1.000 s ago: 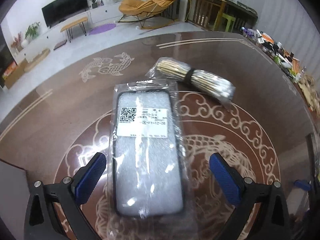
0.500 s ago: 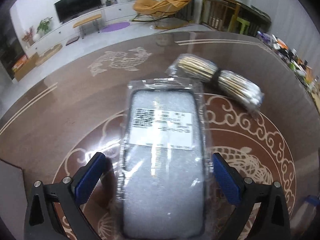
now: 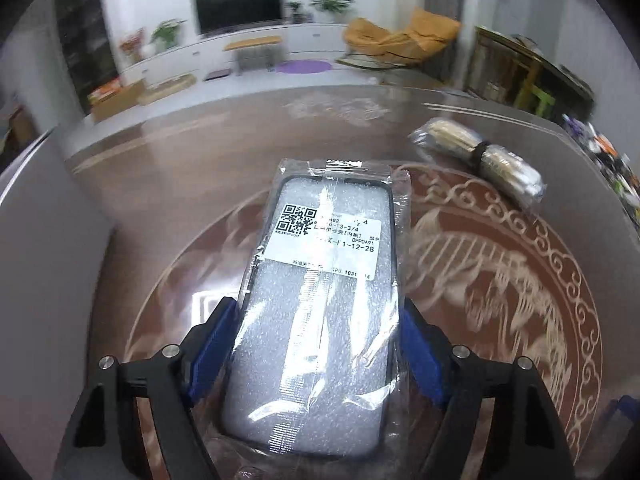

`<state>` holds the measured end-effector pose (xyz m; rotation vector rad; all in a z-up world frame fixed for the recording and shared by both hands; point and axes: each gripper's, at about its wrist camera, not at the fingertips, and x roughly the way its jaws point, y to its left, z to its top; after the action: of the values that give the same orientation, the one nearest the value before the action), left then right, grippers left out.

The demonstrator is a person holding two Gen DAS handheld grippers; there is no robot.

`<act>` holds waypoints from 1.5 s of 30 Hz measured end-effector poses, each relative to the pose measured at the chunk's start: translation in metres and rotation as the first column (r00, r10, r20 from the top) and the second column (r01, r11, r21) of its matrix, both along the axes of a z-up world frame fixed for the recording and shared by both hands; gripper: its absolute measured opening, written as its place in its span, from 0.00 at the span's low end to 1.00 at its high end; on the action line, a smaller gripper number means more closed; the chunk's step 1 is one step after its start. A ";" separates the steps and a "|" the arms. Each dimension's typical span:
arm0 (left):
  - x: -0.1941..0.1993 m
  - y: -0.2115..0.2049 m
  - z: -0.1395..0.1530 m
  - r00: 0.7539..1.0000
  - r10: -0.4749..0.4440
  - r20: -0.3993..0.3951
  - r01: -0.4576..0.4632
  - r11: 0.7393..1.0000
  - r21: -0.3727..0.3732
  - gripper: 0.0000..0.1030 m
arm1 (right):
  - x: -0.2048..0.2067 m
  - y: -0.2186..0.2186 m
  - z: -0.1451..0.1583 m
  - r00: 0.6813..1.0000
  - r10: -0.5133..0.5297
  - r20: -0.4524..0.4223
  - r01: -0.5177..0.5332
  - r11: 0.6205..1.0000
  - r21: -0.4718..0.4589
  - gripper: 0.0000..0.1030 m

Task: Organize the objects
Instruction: 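Move the right tool to the bagged cotton swab bundle while the left tool holds the phone case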

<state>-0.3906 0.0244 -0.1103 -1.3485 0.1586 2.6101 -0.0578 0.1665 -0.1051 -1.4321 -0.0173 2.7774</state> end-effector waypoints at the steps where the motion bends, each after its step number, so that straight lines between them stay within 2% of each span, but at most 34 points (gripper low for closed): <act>1: 0.009 -0.006 -0.001 1.000 0.029 0.001 -0.029 1.000 0.001 0.75 | 0.000 0.000 0.000 1.000 0.000 0.000 0.000 1.000 0.000 1.00; 6: 0.055 -0.036 -0.005 0.989 0.148 -0.002 -0.148 0.989 0.004 0.76 | 0.000 0.000 0.000 1.000 0.000 0.000 0.000 1.000 0.000 1.00; 8: 0.071 -0.040 -0.006 0.986 0.167 -0.007 -0.167 0.986 0.004 0.80 | 0.000 0.000 0.000 1.000 0.000 0.000 0.000 1.000 0.000 1.00; 10: 0.082 -0.041 -0.009 0.986 0.164 0.003 -0.164 0.986 -0.003 0.97 | 0.000 0.000 0.000 1.000 0.000 0.000 0.000 1.000 0.000 1.00; 11: 0.084 -0.043 -0.012 0.986 0.163 0.017 -0.163 0.987 -0.005 1.00 | 0.000 0.000 0.000 1.000 0.000 0.000 0.000 1.000 0.000 1.00; 17: 0.087 -0.041 -0.012 0.991 0.136 0.019 -0.136 0.991 -0.005 1.00 | 0.000 0.000 0.000 1.000 0.000 0.000 0.000 1.000 0.000 1.00; 36: 0.088 -0.040 -0.011 0.991 0.134 0.014 -0.134 0.991 -0.002 1.00 | -0.002 0.000 0.000 1.000 0.002 0.002 -0.002 1.000 -0.005 1.00; 38: 0.088 -0.040 -0.011 0.991 0.134 0.014 -0.134 0.991 -0.002 1.00 | -0.014 -0.001 0.000 0.999 0.038 0.014 -0.038 0.999 -0.003 1.00; 41: 0.088 -0.040 -0.011 0.991 0.134 0.014 -0.134 0.991 -0.002 1.00 | -0.056 0.000 0.003 0.995 0.088 0.048 -0.088 0.996 -0.007 1.00; 45: 0.088 -0.040 -0.011 0.991 0.134 0.014 -0.134 0.991 -0.002 1.00 | -0.125 0.005 0.027 0.995 0.088 -0.043 -0.088 0.996 0.004 1.00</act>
<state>-0.3024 -0.0158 -0.1211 -1.4240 0.0694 2.7091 -0.1826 0.1714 -0.0786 -1.4044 -0.0845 2.8768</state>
